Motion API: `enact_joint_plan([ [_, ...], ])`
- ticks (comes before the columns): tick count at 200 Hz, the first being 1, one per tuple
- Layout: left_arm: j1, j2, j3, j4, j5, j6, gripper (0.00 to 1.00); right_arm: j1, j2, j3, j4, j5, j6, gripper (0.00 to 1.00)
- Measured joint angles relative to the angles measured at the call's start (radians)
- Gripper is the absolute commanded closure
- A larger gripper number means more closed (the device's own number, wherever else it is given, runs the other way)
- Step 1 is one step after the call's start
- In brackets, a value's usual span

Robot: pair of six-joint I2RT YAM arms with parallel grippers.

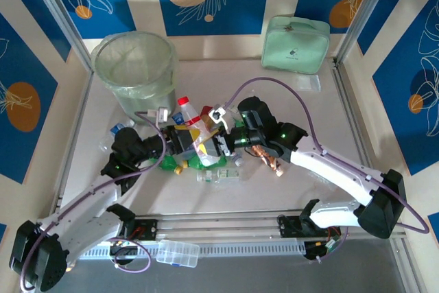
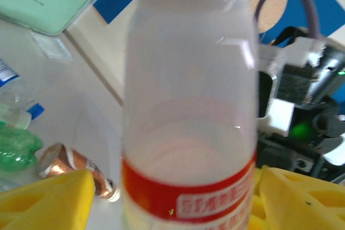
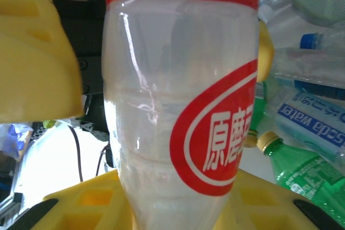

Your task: Put the plastic bottles in the bin

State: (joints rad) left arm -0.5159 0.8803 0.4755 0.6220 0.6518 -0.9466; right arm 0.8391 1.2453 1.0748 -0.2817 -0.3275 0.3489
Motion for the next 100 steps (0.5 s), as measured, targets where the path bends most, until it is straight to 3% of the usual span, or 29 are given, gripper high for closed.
enact_joint_plan([
  [55,-0.016,0.019,0.0,0.04,0.041,-0.008,0.39,-0.009,0.0,-0.002,0.015,-0.034,0.005,0.66],
  [100,-0.025,0.019,0.016,-0.021,0.043,0.041,0.53,-0.019,0.0,-0.002,0.011,-0.048,0.008,0.65],
])
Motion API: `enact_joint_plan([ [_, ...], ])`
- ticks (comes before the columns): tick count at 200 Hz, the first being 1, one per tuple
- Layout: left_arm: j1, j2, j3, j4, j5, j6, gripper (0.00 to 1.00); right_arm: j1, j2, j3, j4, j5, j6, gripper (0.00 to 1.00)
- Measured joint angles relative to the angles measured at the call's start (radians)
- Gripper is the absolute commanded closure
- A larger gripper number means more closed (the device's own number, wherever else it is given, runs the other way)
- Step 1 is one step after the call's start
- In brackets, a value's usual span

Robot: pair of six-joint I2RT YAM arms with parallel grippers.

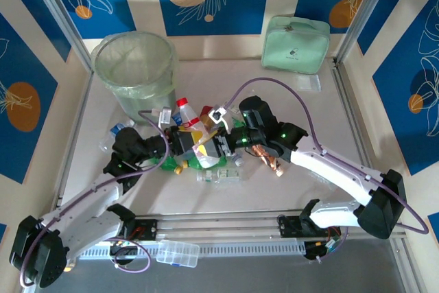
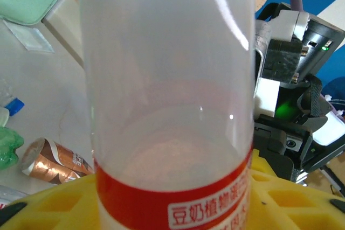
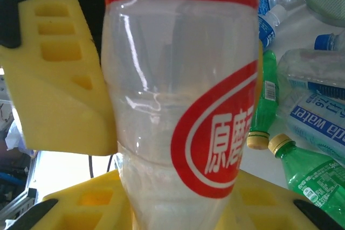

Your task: Put the plastic bottles in the bin

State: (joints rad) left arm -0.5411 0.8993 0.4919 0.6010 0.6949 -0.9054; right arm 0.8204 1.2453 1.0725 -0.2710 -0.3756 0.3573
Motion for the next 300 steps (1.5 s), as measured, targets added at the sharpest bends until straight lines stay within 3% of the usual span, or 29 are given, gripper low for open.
enact_joint_plan([
  [18,-0.001,-0.012,0.014,-0.037,-0.007,0.016,0.54,0.0,-0.002,0.0,0.003,-0.002,0.002,0.58],
  [58,-0.005,-0.021,0.055,-0.095,-0.019,0.025,0.54,0.0,-0.026,-0.001,0.002,0.01,-0.002,0.28],
  [79,-0.005,-0.027,0.088,-0.145,-0.043,0.042,0.54,-0.004,-0.042,-0.002,-0.012,0.027,-0.012,0.21],
  [138,0.003,-0.051,0.284,-0.493,-0.192,0.166,0.66,-0.044,-0.168,-0.027,-0.056,0.08,-0.016,0.2],
  [165,0.012,-0.048,0.409,-0.711,-0.327,0.254,0.85,-0.074,-0.226,-0.043,-0.09,0.119,-0.016,0.2],
  [196,0.044,0.028,0.621,-0.958,-0.508,0.335,0.84,-0.126,-0.261,-0.055,-0.132,0.167,-0.013,0.2],
  [233,0.126,0.148,0.808,-1.121,-0.666,0.354,0.84,-0.208,-0.271,-0.067,-0.193,0.235,-0.005,0.2],
  [269,0.263,0.304,1.014,-1.213,-0.738,0.309,0.85,-0.29,-0.272,-0.067,-0.243,0.269,0.005,0.21],
  [300,0.35,0.438,1.163,-1.233,-0.757,0.264,0.84,-0.298,-0.273,-0.067,-0.265,0.271,0.007,0.21],
])
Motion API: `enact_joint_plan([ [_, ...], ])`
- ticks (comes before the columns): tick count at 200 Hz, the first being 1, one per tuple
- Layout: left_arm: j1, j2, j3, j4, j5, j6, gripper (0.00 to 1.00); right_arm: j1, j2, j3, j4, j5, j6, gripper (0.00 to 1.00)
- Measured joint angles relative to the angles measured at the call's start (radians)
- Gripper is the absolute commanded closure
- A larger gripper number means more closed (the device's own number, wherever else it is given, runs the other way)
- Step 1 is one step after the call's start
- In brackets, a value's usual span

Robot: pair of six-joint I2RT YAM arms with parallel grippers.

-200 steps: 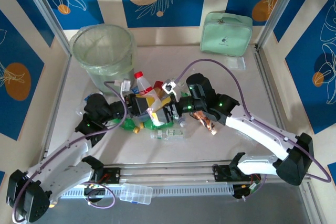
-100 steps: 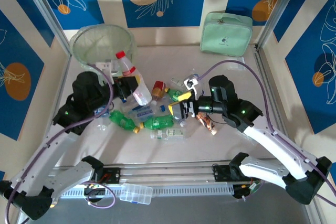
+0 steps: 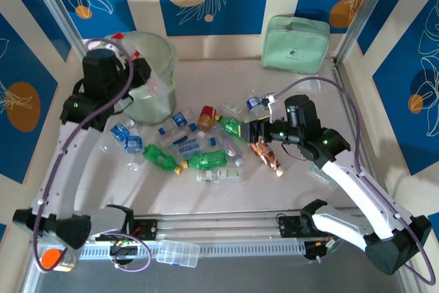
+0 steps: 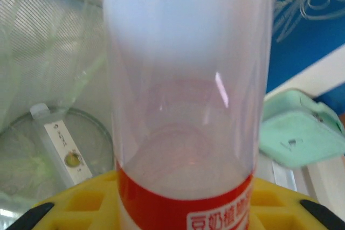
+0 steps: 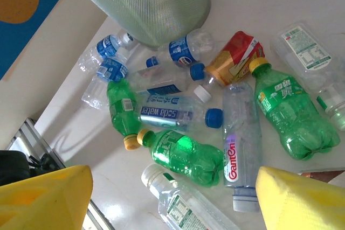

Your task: Put the plastic bottles in the bin

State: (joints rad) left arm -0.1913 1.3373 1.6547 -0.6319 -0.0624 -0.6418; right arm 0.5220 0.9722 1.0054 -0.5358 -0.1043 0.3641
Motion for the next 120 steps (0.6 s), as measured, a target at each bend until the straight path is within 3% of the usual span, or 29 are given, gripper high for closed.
enact_joint_plan([
  [64,0.055,0.291,0.285,-0.11,-0.032,-0.108,0.88,0.0,0.002,0.0,-0.023,0.002,0.008,0.21],
  [120,0.09,0.449,0.37,-0.202,-0.055,-0.175,0.9,0.001,0.023,0.0,-0.041,0.02,0.024,0.21],
])
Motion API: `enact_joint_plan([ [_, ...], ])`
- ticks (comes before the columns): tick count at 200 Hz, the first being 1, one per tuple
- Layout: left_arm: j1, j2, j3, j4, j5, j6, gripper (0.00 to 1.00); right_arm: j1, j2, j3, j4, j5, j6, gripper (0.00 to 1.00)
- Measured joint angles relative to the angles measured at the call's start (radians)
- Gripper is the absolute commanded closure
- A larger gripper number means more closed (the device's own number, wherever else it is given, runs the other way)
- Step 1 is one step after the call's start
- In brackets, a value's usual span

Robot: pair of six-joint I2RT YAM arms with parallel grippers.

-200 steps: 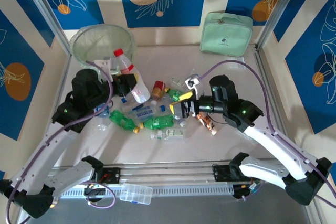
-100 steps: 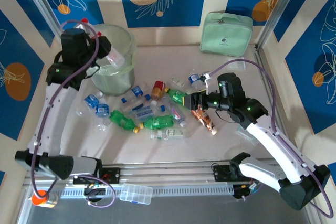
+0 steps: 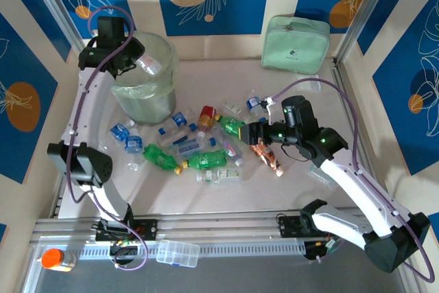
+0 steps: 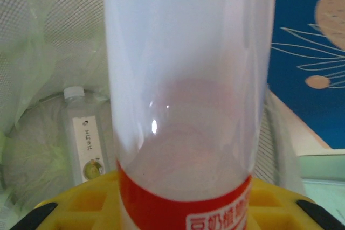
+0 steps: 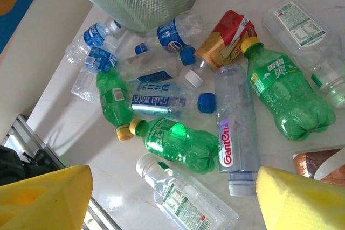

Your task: Put the plastic bottles in the bin

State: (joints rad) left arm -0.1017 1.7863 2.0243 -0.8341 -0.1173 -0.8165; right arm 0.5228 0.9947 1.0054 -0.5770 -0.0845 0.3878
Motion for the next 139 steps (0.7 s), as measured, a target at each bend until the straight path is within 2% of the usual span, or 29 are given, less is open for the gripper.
enact_joint_plan([
  [50,0.022,0.1,0.008,-0.021,0.03,-0.048,0.89,0.007,0.019,0.0,0.0,0.007,0.01,0.2],
  [84,0.035,0.192,0.009,-0.018,0.09,-0.075,0.81,0.014,0.044,0.0,0.0,0.008,0.011,0.21],
  [119,0.039,0.244,0.009,-0.011,0.122,-0.085,0.81,0.028,0.071,0.005,0.0,0.012,0.011,0.21],
  [132,0.039,0.252,0.008,-0.011,0.126,-0.092,0.75,0.033,0.082,0.008,0.0,0.015,0.014,0.21],
  [139,0.04,0.256,0.007,-0.01,0.128,-0.094,0.69,0.035,0.087,0.009,0.002,0.018,0.014,0.2],
])
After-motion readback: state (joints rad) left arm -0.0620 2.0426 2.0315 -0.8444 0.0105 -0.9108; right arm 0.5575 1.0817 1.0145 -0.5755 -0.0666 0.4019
